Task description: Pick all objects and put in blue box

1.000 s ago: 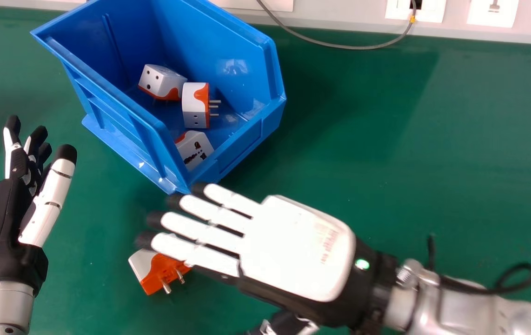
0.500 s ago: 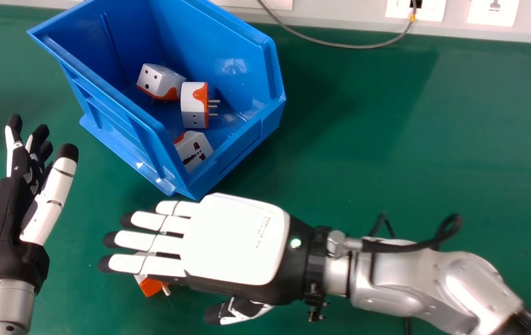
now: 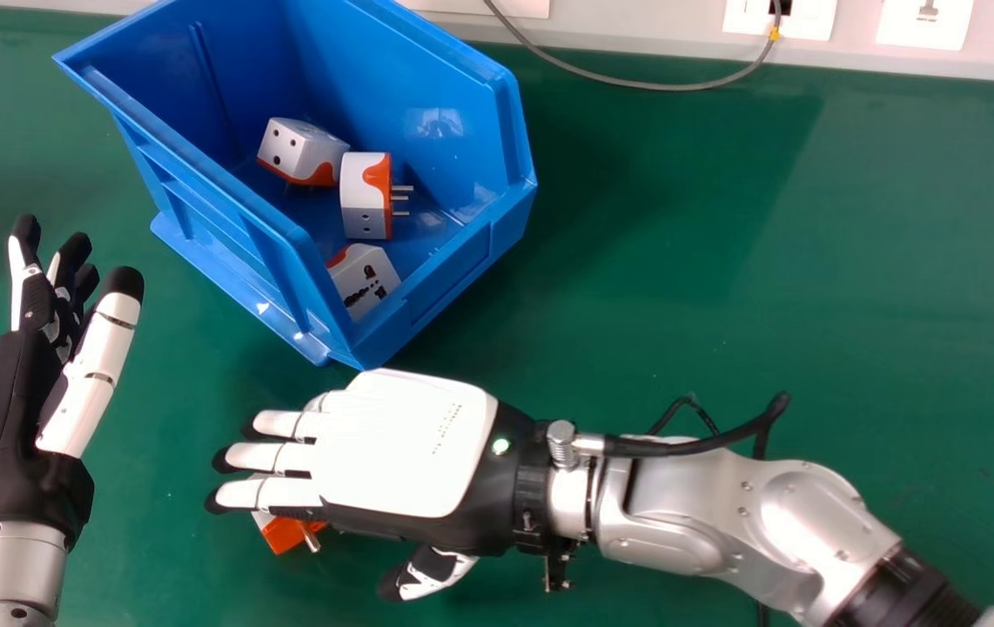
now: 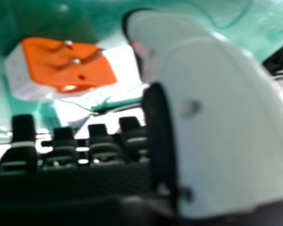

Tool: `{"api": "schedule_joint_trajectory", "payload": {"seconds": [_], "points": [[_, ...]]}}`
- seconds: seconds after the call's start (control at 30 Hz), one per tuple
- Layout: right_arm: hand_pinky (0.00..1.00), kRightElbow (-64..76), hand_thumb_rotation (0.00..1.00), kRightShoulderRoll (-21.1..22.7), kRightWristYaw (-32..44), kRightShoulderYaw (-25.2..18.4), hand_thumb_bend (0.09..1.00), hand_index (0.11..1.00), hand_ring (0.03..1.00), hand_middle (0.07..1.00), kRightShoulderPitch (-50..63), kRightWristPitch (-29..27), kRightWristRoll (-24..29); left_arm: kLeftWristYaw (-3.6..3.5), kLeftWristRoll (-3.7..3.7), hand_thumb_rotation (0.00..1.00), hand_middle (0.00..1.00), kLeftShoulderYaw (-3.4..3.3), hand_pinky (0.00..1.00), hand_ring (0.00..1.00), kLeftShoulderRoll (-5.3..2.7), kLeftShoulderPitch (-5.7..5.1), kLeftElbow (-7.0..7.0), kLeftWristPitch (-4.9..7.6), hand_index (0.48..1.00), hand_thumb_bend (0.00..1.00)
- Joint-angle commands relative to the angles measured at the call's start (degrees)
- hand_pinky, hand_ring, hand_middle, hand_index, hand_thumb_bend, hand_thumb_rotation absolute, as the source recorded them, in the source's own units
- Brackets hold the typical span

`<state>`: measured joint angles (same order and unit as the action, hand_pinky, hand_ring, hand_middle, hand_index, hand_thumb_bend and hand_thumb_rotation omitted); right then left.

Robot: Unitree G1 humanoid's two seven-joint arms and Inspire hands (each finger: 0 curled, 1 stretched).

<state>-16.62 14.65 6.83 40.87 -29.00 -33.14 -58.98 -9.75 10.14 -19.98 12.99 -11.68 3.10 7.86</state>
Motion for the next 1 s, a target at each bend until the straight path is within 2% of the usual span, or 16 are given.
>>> {"api": "schedule_joint_trajectory", "payload": {"seconds": [0.0,0.1,0.2,0.33,0.43,0.53,0.63,0.67,0.8,0.9,0.97], "points": [[0.8,-0.39,0.0,-1.58,0.87,0.29,0.346,0.894,0.94,0.939,-2.3,1.03,0.95,-0.05,0.61,0.63,0.99,-0.15,0.98,0.99,0.27,0.51,0.83,0.2,0.99,0.38],[0.79,-1.21,0.0,-2.34,2.16,0.51,0.35,0.891,0.934,0.935,-3.56,2.06,1.31,-0.1,0.75,0.63,0.99,-0.12,0.98,0.99,0.13,0.7,0.71,0.41,0.99,0.38],[0.79,-1.88,0.0,-2.94,2.66,0.82,0.349,0.89,0.931,0.931,-4.52,2.77,1.08,-0.05,0.41,0.63,0.99,0.03,0.98,0.99,0.27,0.84,0.78,0.39,0.99,0.37],[0.79,-2.17,0.0,-3.52,2.89,1.27,0.363,0.886,0.929,0.928,-5.54,3.38,0.83,-0.02,0.0,0.62,0.99,0.04,0.98,0.99,0.23,0.99,-0.07,1.47,0.99,0.37],[0.79,-2.82,0.0,-3.88,2.59,1.73,0.381,0.883,0.926,0.927,-6.15,3.95,0.57,0.06,-0.06,0.61,0.99,0.07,0.98,0.99,0.15,1.26,-0.62,1.73,0.99,0.37],[0.8,-3.69,0.0,-4.32,2.05,2.03,0.388,0.881,0.925,0.925,-6.7,4.38,0.36,-0.08,0.11,0.61,0.99,0.13,0.98,0.99,0.14,1.59,-1.19,2.02,0.99,0.36],[0.8,-4.64,0.0,-4.8,1.61,2.31,0.39,0.873,0.921,0.918,-7.14,4.75,0.26,-0.41,1.15,0.59,0.99,-0.03,0.98,0.99,-0.13,1.7,-1.15,1.73,0.99,0.36],[0.8,-4.95,0.0,-4.97,1.49,2.45,0.391,0.871,0.92,0.917,-7.32,4.92,0.19,-0.41,1.29,0.59,0.99,-0.02,0.98,0.99,-0.18,1.71,-0.95,1.48,0.99,0.37],[0.8,-6.39,0.0,-5.8,1.48,2.91,0.396,0.865,0.911,0.91,-8.27,5.83,0.19,-0.1,0.87,0.57,0.99,0.2,0.98,0.99,-0.07,1.78,-0.77,1.17,0.989,0.37],[0.79,-7.41,0.0,-6.58,2.31,3.17,0.398,0.859,0.902,0.904,-9.07,6.57,0.39,-0.06,1.22,0.57,0.99,0.2,0.98,0.99,-0.22,2.03,-1.0,1.1,0.989,0.37],[0.78,-8.12,0.0,-7.06,2.89,3.43,0.397,0.857,0.9,0.902,-9.52,7.13,0.49,0.04,1.2,0.57,0.99,0.26,0.98,0.99,-0.22,2.13,-1.02,0.91,0.988,0.38]]}}
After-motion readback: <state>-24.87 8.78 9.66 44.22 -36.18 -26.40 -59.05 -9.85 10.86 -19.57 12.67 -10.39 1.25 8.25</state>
